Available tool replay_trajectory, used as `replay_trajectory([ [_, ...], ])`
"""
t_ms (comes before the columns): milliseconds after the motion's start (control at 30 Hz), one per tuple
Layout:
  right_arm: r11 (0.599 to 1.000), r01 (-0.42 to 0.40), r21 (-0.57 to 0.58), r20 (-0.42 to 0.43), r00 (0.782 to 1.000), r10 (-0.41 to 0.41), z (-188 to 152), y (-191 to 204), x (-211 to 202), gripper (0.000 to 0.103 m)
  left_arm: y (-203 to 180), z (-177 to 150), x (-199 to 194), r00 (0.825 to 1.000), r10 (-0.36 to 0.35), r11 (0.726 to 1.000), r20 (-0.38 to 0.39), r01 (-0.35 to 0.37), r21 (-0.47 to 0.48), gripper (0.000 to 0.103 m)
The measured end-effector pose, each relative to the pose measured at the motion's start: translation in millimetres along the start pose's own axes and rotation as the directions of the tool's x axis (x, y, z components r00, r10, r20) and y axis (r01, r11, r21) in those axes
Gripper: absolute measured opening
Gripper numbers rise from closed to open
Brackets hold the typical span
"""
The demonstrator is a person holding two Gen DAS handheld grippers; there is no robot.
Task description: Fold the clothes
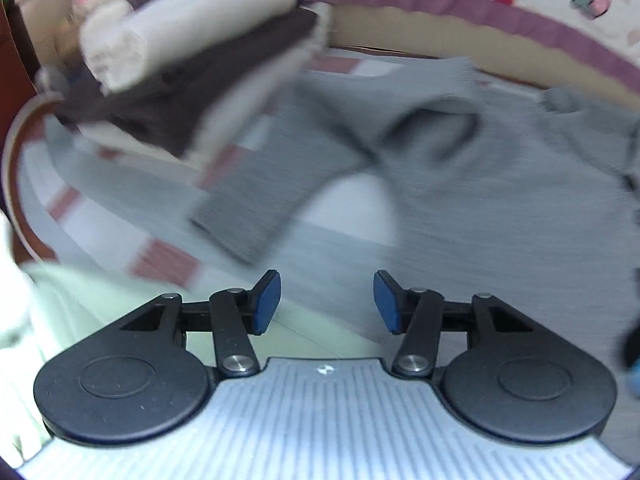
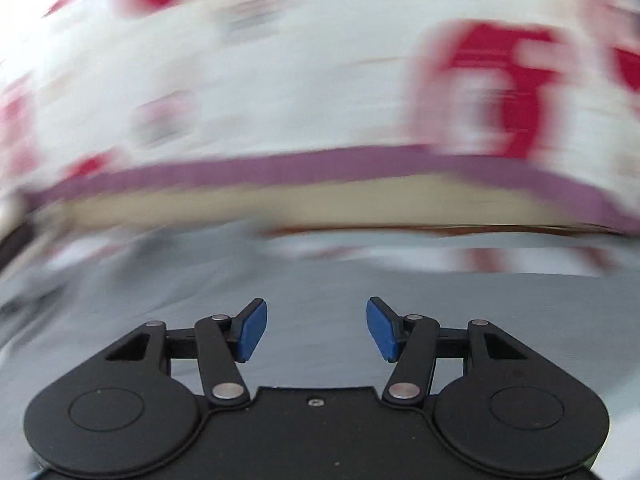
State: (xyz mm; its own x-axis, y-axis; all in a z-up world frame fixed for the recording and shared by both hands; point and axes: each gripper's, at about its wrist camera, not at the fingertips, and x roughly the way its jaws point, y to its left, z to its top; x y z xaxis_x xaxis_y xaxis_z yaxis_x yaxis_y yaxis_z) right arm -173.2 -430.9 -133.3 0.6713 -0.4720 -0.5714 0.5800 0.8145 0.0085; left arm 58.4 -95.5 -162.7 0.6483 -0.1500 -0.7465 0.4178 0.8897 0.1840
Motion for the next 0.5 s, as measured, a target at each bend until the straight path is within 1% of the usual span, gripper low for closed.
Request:
replay_trajectory([
  [33, 0.996, -0.075, -0.042, -0.015, 0.997, 0.074, 4, 28, 2, 0.061, 3, 3, 6, 0.999, 0.032, 0.998, 0.016, -0.033, 0.057, 0.051],
  [67, 0.985, -0.15, -0.083, -0.033, 0.988, 0.148, 8, 56, 5, 0.062, 6, 6, 13, 0.998, 0.056, 0.991, 0.031, -0.06, 0.122, 0.052],
  [100, 0.967, -0.224, -0.122, -0.055, 0.974, 0.219, 12, 84, 7, 0.062, 8, 9, 19, 0.997, 0.07, 0.978, 0.04, -0.077, 0.192, 0.055],
  [133, 0.941, -0.297, -0.159, -0.078, 0.954, 0.288, 16, 112, 9, 0.063, 9, 13, 26, 0.996, 0.08, 0.964, 0.049, -0.089, 0.251, 0.056],
  [167, 0.909, -0.369, -0.194, -0.105, 0.929, 0.355, 20, 140, 11, 0.063, 11, 16, 33, 0.994, 0.087, 0.949, 0.059, -0.101, 0.3, 0.056],
  [200, 0.87, -0.438, -0.226, -0.134, 0.899, 0.418, 24, 168, 14, 0.063, 14, 19, 39, 0.993, 0.094, 0.936, 0.076, -0.114, 0.333, 0.056],
  [233, 0.836, -0.487, -0.252, -0.158, 0.873, 0.461, 26, 193, 15, 0.063, 18, 21, 44, 0.991, 0.095, 0.93, 0.095, -0.122, 0.347, 0.057],
  [300, 0.813, -0.51, -0.282, -0.182, 0.86, 0.477, 28, 228, 19, 0.063, 26, 26, 52, 0.99, 0.07, 0.922, 0.122, -0.111, 0.371, 0.057],
  [333, 0.808, -0.515, -0.287, -0.195, 0.857, 0.477, 30, 244, 24, 0.063, 31, 28, 55, 0.991, 0.041, 0.918, 0.129, -0.088, 0.387, 0.059],
  [400, 0.803, -0.527, -0.278, -0.21, 0.849, 0.485, 32, 270, 29, 0.063, 39, 30, 61, 0.991, -0.017, 0.907, 0.135, -0.042, 0.419, 0.068],
  [467, 0.802, -0.539, -0.258, -0.222, 0.841, 0.494, 34, 287, 35, 0.063, 46, 31, 68, 0.988, -0.081, 0.901, 0.131, 0.017, 0.434, 0.071],
  [500, 0.802, -0.544, -0.249, -0.228, 0.837, 0.497, 33, 293, 37, 0.063, 50, 32, 70, 0.983, -0.122, 0.899, 0.134, 0.053, 0.434, 0.074],
])
